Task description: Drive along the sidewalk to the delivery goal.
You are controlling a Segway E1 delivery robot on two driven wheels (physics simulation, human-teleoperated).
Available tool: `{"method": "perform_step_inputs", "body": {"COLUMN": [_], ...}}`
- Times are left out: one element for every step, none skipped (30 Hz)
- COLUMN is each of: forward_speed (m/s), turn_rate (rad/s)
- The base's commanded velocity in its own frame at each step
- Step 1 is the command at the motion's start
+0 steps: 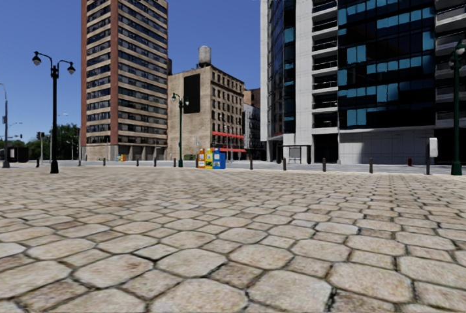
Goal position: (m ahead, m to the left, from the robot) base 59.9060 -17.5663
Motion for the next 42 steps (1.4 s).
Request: {"method": "perform_step_inputs", "body": {"forward_speed": [2.0,2.0,2.0,2.0,2.0,2.0,2.0,2.0,2.0,2.0,2.0,2.0,2.0,2.0,2.0,2.0,2.0,2.0,2.0,2.0,2.0,2.0,2.0,2.0,2.0,2.0,2.0,2.0,2.0,2.0,2.0,2.0,2.0,2.0,2.0,2.0,2.0,2.0,2.0,2.0,2.0,2.0], "turn_rate": [-0.7,-0.69,-0.69,-0.69,-0.69,-0.69,-0.69,-0.69,-0.69,-0.69,-0.69,-0.69,-0.69,-0.69,-0.69,-0.69,-0.69,-0.69,-0.69,-0.69,-0.69,-0.69,-0.69,-0.69,-0.69,-0.69,-0.69,-0.69,-0.69,-0.68,-0.68,-0.51,-0.06,0.0,0.0,0.0,0.0,0.0,0.0,0.0,0.0,0.0]}}
